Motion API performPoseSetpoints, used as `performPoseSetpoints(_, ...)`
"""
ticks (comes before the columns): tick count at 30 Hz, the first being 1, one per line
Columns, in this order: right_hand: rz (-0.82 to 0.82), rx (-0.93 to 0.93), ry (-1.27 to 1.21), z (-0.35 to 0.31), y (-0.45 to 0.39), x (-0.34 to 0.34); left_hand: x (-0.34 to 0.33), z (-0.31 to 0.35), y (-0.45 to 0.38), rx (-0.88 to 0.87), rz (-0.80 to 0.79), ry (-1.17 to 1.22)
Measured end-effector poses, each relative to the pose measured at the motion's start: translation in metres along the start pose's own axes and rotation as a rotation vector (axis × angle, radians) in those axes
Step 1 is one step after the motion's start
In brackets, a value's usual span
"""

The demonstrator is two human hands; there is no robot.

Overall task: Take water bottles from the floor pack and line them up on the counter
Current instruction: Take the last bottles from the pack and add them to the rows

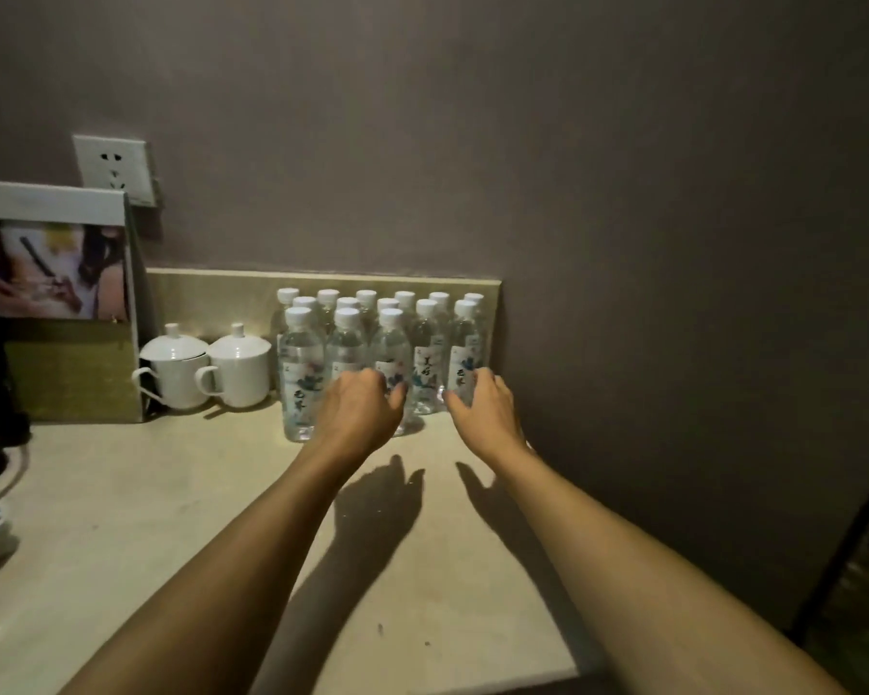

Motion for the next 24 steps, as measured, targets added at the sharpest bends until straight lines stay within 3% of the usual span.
performPoseSetpoints(6, 0.055, 0.030, -0.066, 0.075, 0.003, 0.109, -0.031, 0.125, 0.014, -0.093, 0.068, 0.001)
performPoseSetpoints(12, 0.160, -0.026, -0.100, 0.170, 0.010, 0.215, -0.084, 0.264, 0.032, -0.173, 0.000, 0.082)
performPoseSetpoints(19, 0.253, -0.176, -0.114, 0.282, 0.018, 0.308, -0.160, 0.390, 0.053, -0.319, -0.161, 0.169)
performPoseSetpoints(24, 0.276, -0.303, -0.094, 0.360, 0.020, 0.338, -0.223, 0.451, 0.063, -0.394, -0.282, 0.224)
Point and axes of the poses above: each hand's wrist, its own y-axis away from the middle knuckle, its own x-axis out of the back of the hand, z = x × y, the point moved 5 cm from there along -y, towards the middle knuckle, and after that the axes turned 10 degrees about -x, right-handed, at the moved point
